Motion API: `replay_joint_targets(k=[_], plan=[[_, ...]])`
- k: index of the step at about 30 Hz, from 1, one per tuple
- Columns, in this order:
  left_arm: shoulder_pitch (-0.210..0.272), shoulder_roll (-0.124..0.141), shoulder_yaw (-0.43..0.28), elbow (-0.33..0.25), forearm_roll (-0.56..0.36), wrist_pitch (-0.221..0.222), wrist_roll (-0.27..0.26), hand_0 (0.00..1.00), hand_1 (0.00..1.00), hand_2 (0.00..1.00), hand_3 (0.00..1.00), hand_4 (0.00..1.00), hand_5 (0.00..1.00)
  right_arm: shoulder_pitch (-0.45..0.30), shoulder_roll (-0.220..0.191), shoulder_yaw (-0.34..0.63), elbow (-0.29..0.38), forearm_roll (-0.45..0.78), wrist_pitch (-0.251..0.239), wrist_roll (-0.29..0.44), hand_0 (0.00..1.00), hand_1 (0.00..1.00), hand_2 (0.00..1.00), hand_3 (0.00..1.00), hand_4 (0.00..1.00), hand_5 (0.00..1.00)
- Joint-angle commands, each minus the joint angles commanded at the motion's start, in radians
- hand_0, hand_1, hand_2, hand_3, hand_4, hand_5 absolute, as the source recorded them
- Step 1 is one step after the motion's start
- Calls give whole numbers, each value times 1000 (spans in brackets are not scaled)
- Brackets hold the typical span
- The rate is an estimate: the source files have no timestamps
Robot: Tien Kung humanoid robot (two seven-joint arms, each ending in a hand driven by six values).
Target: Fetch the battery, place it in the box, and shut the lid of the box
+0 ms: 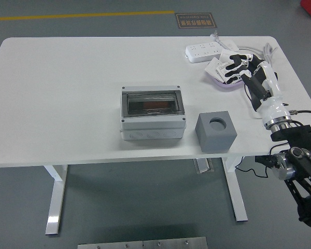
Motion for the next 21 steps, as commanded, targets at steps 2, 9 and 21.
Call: replay_joint_targets(k=[2, 9, 21], plan=[[0, -1, 0, 0, 1, 0, 0, 578, 573, 548, 567, 532, 2, -1, -2, -2, 7, -14, 0, -4, 336, 397, 462, 541, 711, 509], [1, -1, 0, 0, 1, -1, 0, 578, 573, 547, 567, 530, 2, -8, -5, -8, 33, -60, -5, -16, 338, 400, 462, 538, 705, 495], [3, -4, -2, 0, -1, -2, 0, 578, 572, 547, 566, 530, 2, -15, -6, -4, 45, -78, -9, -30, 339, 405, 464, 541, 700, 470]])
